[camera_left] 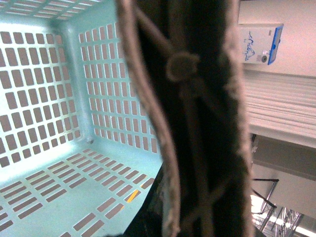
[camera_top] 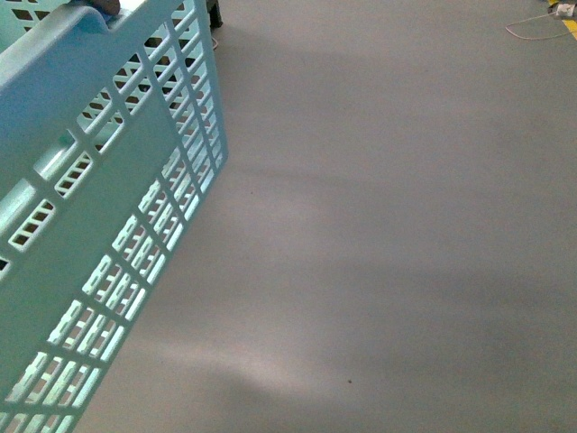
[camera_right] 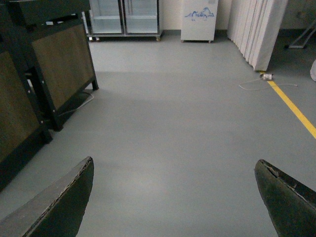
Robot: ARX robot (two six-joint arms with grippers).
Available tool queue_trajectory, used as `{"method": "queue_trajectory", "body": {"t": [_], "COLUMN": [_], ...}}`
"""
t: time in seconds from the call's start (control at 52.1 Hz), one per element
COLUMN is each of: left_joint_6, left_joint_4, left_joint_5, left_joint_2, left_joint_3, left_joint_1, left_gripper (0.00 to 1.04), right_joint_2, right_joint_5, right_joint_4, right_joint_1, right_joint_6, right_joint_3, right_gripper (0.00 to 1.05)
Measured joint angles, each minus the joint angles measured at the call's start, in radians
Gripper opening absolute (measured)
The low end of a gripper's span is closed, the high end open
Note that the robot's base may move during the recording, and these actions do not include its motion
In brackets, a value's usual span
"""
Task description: Pick lemon and mango into basket
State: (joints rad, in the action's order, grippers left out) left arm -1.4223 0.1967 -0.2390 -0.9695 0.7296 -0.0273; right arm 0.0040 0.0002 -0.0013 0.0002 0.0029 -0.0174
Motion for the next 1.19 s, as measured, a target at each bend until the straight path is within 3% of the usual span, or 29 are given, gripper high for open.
{"method": "queue_trajectory", "body": {"t": [1.19], "left_joint_6": [0.0], "left_joint_4": [0.0], "left_joint_5": [0.0], "left_joint_2": [0.0], "left_joint_3": [0.0], "left_joint_1": [0.0], "left_gripper": [0.04], "right_joint_2": [0.0], "right_joint_5": [0.0], "right_joint_4": [0.0], "right_joint_1": [0.0], "right_joint_6": [0.0], "right_joint_3": [0.0], "right_gripper": [0.96]}}
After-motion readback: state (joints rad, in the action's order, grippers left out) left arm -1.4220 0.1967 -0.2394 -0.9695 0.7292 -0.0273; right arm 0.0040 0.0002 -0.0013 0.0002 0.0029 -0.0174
